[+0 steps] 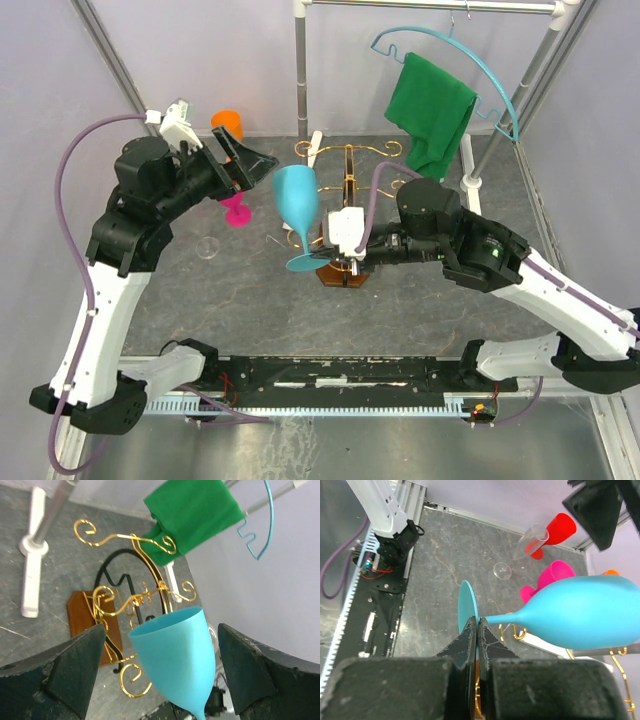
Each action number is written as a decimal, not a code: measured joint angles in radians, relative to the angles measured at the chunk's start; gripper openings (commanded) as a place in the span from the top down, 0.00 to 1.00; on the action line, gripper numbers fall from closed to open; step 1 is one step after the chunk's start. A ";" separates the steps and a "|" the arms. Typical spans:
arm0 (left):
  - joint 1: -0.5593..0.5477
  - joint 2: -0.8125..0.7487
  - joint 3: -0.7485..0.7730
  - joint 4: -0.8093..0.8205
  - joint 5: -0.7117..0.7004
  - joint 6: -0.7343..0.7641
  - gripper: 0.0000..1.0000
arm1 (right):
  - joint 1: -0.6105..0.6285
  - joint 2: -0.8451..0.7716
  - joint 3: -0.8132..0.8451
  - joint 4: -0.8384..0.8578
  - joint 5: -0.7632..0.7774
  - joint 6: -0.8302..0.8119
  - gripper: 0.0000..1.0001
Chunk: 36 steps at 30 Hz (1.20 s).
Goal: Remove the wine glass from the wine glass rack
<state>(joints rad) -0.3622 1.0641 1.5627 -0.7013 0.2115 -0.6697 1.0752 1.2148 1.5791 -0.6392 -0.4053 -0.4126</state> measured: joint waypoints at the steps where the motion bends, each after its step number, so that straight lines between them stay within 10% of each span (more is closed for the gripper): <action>1: 0.000 0.009 0.003 0.002 0.017 -0.002 0.01 | 0.014 0.000 0.000 0.000 0.020 -0.021 0.99; 36: 0.000 0.040 -0.074 0.040 0.264 -0.031 0.02 | 0.140 0.088 0.078 -0.013 0.179 -0.180 0.98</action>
<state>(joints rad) -0.3622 1.1038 1.4891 -0.6609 0.4751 -0.7002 1.2148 1.3029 1.6569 -0.6525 -0.2268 -0.5926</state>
